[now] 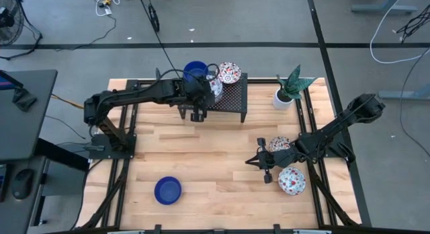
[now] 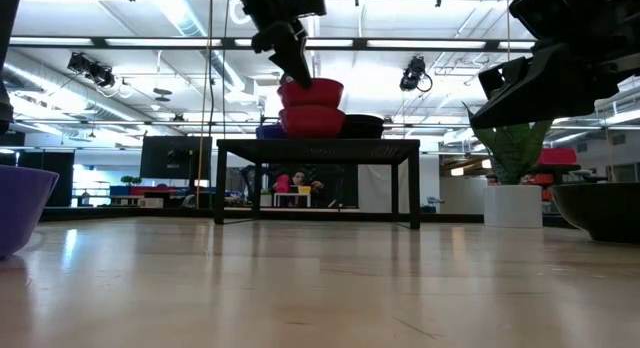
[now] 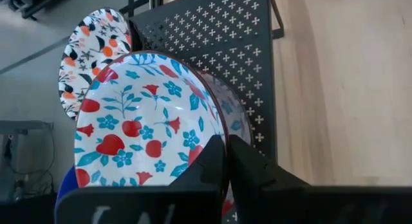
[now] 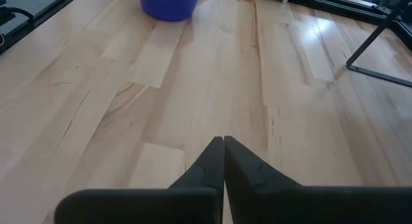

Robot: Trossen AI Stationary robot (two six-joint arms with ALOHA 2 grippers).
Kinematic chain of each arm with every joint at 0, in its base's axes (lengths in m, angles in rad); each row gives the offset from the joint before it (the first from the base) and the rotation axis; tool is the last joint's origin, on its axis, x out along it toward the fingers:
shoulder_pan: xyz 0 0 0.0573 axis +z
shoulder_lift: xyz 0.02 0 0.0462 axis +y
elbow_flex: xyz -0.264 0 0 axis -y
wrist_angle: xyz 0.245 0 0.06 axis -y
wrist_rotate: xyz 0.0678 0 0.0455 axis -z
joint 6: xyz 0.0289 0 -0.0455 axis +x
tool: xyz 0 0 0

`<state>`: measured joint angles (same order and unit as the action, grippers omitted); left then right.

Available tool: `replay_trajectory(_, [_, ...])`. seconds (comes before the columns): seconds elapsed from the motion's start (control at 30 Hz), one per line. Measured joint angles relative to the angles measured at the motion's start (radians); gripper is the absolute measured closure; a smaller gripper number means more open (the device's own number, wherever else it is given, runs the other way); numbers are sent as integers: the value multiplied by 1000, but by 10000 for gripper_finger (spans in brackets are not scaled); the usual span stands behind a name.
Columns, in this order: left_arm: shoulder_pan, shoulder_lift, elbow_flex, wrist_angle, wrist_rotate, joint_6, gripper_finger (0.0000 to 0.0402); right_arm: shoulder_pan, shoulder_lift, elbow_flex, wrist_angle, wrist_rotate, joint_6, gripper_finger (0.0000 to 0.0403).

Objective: Pick & Place Mini bowls
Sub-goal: Stack the top red bowl on top of the other red bowl on the shelf

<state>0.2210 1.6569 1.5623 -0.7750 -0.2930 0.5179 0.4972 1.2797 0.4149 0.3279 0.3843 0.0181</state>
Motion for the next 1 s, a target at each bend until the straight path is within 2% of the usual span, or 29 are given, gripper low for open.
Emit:
replay_trajectory(0.33, [6, 8, 0, 3, 2, -1, 384, 0, 0, 0, 0, 0, 0, 394])
replay_trajectory(0.53, [15, 30, 0, -5, 51, -1, 386, 0, 0, 0, 0, 0, 0, 394])
replay_trajectory(1.0, [29, 41, -1, -15, 48, -9, 379, 0, 0, 0, -8, 0, 1, 394])
